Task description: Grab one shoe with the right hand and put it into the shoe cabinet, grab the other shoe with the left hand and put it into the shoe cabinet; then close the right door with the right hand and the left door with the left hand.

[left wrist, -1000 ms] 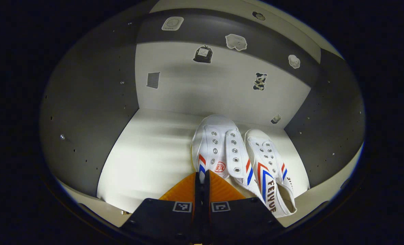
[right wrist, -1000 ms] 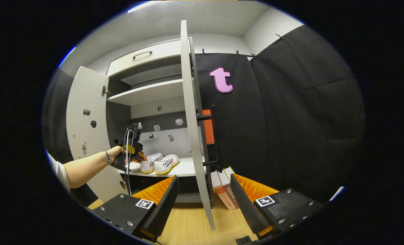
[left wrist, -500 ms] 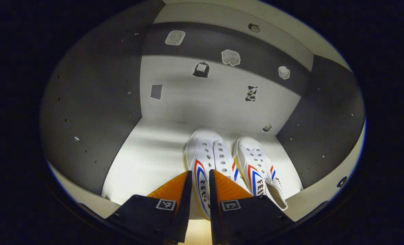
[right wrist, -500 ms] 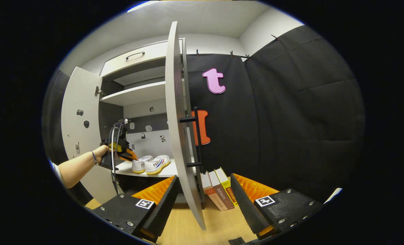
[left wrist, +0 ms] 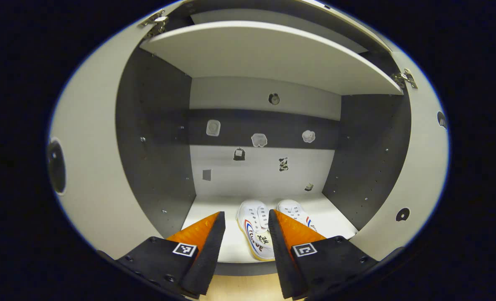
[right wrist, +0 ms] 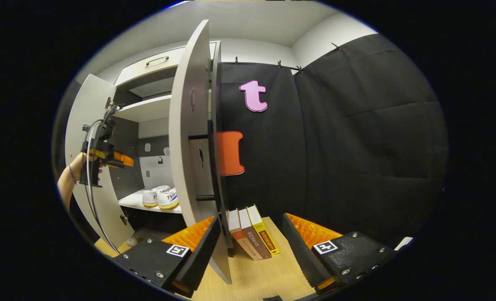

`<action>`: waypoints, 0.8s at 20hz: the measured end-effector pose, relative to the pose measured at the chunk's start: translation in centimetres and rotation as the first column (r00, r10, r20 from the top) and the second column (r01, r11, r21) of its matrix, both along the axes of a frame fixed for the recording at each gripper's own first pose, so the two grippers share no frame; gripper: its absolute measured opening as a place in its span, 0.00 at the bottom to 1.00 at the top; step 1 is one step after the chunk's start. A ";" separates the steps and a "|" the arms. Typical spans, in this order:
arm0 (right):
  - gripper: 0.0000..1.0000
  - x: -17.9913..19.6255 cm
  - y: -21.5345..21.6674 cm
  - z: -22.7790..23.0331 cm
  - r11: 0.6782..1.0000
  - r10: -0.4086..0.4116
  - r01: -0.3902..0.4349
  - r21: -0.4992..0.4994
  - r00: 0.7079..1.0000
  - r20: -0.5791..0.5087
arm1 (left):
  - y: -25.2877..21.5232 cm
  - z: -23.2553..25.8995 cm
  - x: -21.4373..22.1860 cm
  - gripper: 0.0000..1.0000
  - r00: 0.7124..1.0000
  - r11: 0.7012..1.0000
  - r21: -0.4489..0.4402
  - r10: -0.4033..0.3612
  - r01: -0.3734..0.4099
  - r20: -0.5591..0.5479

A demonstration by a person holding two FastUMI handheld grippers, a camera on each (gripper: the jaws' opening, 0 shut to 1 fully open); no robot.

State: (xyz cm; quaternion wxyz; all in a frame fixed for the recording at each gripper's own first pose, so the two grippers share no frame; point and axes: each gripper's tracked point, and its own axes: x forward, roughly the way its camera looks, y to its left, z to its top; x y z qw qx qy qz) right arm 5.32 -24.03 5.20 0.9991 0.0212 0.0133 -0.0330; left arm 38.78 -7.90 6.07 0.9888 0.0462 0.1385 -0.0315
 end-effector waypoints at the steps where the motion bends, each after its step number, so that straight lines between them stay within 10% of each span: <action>1: 0.92 0.4 -0.2 -0.1 1.000 0.005 -0.005 0.006 1.000 0.010 | 0.1 1.0 -1.3 0.69 1.000 1.000 0.010 0.004 -0.004 0.029; 16: 0.92 5.5 1.1 -4.0 0.997 0.068 -0.067 0.033 0.997 -0.022 | 3.9 9.5 -20.2 0.88 0.960 0.998 0.030 0.045 -0.056 0.275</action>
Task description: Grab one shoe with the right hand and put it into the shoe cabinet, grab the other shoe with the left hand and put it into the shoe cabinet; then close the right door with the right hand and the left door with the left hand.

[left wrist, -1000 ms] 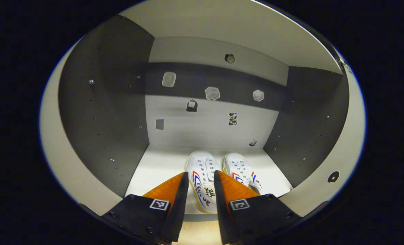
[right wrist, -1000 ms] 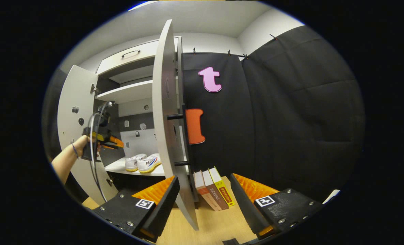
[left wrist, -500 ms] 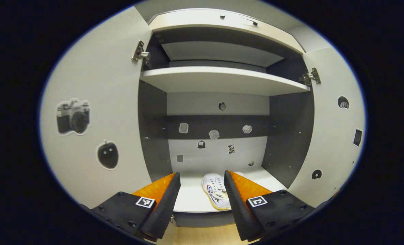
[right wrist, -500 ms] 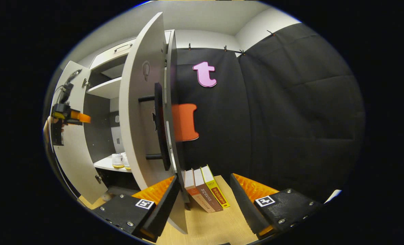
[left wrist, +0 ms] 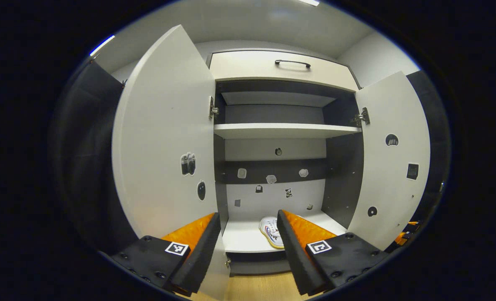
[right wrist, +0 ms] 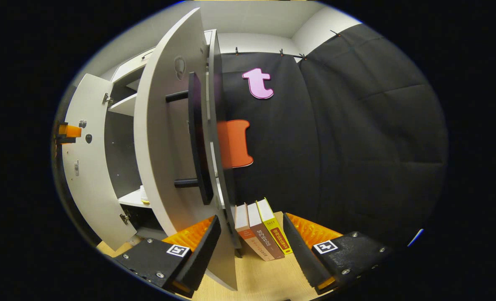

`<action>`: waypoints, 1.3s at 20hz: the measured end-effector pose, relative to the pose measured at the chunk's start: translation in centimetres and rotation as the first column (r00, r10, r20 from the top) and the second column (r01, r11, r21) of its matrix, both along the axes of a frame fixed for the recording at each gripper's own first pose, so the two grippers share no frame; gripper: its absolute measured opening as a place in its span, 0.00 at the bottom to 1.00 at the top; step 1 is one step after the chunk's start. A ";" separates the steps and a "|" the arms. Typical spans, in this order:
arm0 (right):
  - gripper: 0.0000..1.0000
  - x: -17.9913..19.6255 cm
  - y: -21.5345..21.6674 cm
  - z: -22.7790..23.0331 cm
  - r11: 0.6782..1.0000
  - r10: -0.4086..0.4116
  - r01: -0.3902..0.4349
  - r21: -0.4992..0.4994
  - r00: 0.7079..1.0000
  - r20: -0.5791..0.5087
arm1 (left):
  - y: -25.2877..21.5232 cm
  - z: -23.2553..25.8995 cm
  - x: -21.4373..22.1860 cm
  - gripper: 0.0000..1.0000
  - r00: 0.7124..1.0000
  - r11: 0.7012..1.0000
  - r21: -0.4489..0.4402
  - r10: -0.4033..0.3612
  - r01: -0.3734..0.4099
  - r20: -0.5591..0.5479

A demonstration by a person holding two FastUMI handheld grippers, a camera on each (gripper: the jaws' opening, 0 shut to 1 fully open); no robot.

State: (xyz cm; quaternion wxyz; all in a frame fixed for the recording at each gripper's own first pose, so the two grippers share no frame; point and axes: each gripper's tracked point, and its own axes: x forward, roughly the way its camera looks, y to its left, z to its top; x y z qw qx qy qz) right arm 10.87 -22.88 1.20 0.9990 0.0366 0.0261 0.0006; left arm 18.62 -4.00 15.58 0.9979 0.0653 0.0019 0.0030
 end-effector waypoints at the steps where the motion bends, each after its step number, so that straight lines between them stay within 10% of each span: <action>1: 0.92 -0.1 0.1 0.1 1.000 0.003 -0.002 -0.014 1.000 0.004 | 0.9 0.1 -0.8 0.89 1.000 1.000 -0.008 0.012 -0.012 0.000; 26: 0.89 4.0 16.3 -0.8 0.990 0.137 -0.137 0.024 0.991 -0.008 | 11.7 1.5 -10.0 0.95 0.996 0.997 -0.023 0.076 -0.075 0.054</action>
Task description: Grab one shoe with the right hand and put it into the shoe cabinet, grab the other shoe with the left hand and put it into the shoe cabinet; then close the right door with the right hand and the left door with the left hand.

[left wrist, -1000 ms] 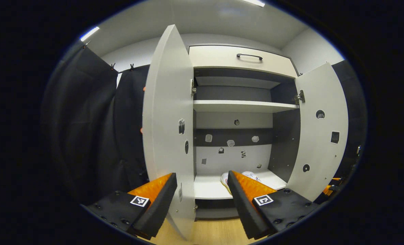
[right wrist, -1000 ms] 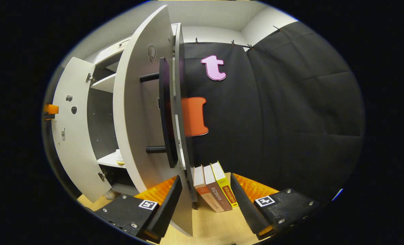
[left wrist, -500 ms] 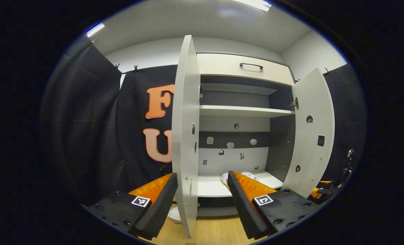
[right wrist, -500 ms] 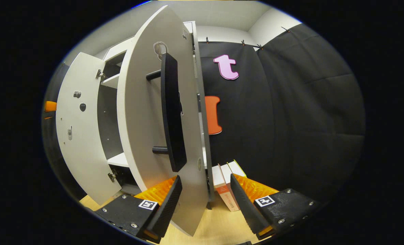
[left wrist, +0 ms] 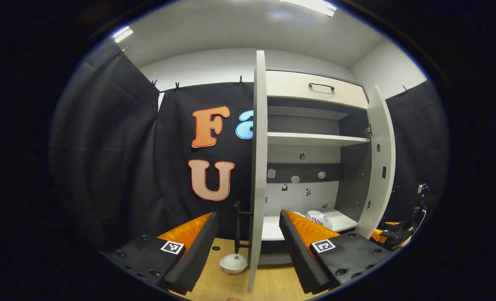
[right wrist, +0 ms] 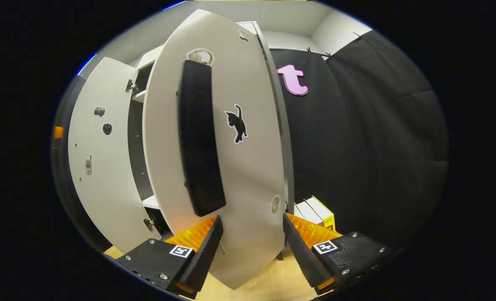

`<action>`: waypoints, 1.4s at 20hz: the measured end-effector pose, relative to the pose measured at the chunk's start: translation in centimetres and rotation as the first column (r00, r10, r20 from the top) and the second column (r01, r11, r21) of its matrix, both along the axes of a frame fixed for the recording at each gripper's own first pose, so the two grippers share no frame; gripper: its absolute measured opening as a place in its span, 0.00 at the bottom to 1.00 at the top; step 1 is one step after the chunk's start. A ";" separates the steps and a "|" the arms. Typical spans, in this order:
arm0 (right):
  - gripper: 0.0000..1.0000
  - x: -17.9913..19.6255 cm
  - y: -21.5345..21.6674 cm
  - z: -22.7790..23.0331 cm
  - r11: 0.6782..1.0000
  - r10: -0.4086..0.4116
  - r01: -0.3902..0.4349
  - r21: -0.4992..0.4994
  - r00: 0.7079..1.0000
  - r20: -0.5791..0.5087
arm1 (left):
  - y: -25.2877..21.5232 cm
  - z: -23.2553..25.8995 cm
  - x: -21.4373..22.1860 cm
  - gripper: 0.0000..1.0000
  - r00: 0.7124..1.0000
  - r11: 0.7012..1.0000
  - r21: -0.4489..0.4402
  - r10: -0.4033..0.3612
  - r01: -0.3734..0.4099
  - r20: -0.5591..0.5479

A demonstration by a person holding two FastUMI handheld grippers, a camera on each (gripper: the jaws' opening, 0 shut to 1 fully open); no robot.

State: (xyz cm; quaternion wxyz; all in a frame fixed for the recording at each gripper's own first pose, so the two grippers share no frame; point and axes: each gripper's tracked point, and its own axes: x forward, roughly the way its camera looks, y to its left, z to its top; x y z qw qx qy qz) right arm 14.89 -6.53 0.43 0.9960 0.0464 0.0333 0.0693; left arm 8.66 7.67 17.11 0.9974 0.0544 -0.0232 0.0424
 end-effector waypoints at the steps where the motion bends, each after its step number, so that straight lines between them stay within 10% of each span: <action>1: 0.89 0.6 0.9 0.0 1.000 0.010 -0.010 0.009 1.000 -0.003 | 0.6 0.1 -0.1 0.95 1.000 1.000 0.000 0.004 -0.004 0.002; 28: 0.92 5.1 5.0 0.6 0.989 -0.094 0.097 -0.112 0.995 0.035 | 8.7 -13.1 3.4 0.95 0.981 0.998 -0.051 -0.040 0.031 -0.191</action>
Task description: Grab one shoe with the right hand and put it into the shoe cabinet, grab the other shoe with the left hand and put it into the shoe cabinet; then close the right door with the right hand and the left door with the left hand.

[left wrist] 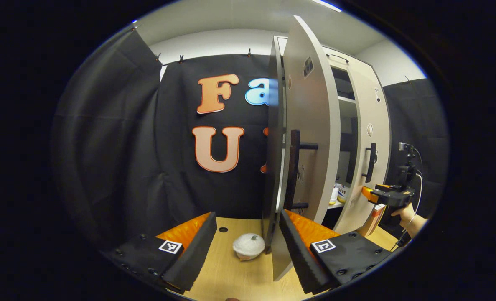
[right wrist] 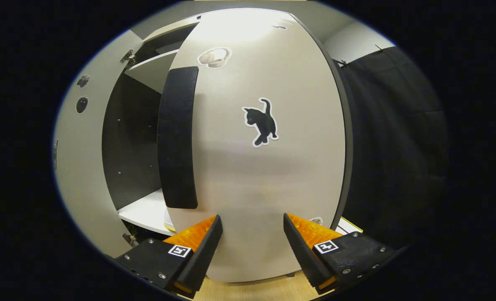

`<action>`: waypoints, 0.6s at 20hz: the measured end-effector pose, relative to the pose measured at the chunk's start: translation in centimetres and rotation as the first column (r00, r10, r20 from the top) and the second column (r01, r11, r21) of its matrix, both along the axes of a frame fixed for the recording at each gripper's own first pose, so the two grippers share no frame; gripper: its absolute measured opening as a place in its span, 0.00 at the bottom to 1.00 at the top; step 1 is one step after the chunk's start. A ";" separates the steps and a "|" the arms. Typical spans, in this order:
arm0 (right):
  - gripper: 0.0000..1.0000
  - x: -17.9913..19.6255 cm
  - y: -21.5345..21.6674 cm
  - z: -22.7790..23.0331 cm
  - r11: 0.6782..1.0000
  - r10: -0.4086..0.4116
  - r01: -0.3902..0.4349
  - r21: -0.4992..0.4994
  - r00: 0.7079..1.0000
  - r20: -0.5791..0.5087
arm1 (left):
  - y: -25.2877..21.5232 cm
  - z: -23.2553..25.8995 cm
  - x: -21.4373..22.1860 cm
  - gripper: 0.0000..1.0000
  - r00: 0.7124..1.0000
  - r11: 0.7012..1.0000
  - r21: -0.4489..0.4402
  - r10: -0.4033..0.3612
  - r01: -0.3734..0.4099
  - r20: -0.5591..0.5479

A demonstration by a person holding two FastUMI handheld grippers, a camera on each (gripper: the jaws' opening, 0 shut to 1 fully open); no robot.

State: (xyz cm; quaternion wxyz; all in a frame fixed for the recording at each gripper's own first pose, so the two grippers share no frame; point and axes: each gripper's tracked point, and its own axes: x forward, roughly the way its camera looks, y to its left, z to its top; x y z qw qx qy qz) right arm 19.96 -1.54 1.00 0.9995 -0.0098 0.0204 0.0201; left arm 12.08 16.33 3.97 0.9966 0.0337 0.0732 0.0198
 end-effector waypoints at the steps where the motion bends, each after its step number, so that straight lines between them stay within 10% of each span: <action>1: 0.92 0.1 0.0 0.0 1.000 -0.003 0.003 -0.008 1.000 0.002 | 0.2 -1.1 0.3 0.95 1.000 1.000 -0.013 0.000 0.000 -0.021; 12: 0.93 -0.5 -0.5 0.1 0.999 -0.031 0.031 -0.045 0.999 -0.008 | -2.0 -7.5 2.6 0.97 0.989 0.992 -0.109 -0.080 0.067 -0.123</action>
